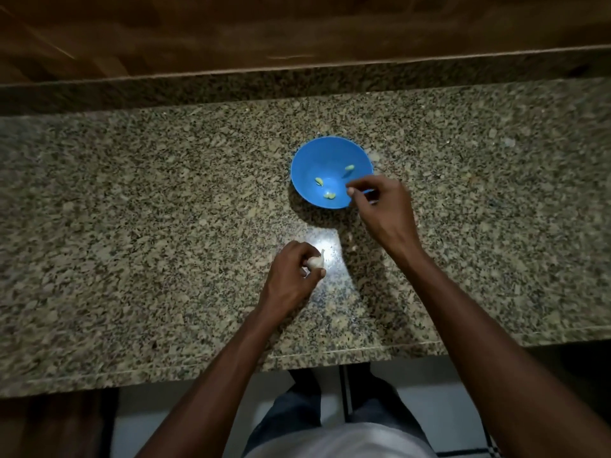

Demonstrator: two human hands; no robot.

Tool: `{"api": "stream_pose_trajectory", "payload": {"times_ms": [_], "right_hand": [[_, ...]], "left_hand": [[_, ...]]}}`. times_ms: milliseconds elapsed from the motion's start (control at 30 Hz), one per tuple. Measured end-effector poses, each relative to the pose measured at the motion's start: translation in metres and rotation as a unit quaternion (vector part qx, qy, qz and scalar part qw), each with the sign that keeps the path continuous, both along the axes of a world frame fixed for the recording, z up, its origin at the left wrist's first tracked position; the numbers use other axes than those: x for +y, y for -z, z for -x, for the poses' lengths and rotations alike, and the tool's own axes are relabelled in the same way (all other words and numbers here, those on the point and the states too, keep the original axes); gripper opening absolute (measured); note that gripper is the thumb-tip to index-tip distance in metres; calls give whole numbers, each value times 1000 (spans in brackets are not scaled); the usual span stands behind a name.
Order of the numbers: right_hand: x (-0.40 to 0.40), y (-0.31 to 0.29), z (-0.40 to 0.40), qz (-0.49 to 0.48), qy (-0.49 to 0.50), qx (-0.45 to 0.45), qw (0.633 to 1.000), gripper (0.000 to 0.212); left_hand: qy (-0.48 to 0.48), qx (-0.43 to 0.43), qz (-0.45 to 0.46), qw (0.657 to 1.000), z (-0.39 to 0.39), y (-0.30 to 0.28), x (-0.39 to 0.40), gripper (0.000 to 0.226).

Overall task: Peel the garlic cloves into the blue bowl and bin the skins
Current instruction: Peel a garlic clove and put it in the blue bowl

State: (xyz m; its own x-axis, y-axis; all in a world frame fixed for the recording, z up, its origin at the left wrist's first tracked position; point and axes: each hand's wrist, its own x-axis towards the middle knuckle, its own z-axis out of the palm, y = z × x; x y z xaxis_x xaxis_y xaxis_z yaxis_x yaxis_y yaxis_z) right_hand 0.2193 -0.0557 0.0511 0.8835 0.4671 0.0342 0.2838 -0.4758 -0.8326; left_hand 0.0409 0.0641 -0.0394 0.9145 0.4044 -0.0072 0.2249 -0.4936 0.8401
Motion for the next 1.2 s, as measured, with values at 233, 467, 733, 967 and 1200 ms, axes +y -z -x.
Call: {"api": "stream_pose_trajectory", "payload": {"times_ms": [233,467,733,967,1200], "right_hand": [[-46,38,51,-38,-50,201,978,17],[-44,54,44,-111,-120,349,923,26],[-53,61,38,-138,-119,394,901,19],[-58,60,42,-156,-119,404,893,21],[-53,64,53,-152,-80,390,904,16]], "left_hand": [[-162,39,294,941,-2,-11,-12,25],[-220,-15,358,907,-14,-26,-38,15],[-225,-14,216,950,-15,-42,-52,12],[-229,8,221,948,-11,-43,-55,12],[-222,20,271,937,-9,-41,-56,15]]}}
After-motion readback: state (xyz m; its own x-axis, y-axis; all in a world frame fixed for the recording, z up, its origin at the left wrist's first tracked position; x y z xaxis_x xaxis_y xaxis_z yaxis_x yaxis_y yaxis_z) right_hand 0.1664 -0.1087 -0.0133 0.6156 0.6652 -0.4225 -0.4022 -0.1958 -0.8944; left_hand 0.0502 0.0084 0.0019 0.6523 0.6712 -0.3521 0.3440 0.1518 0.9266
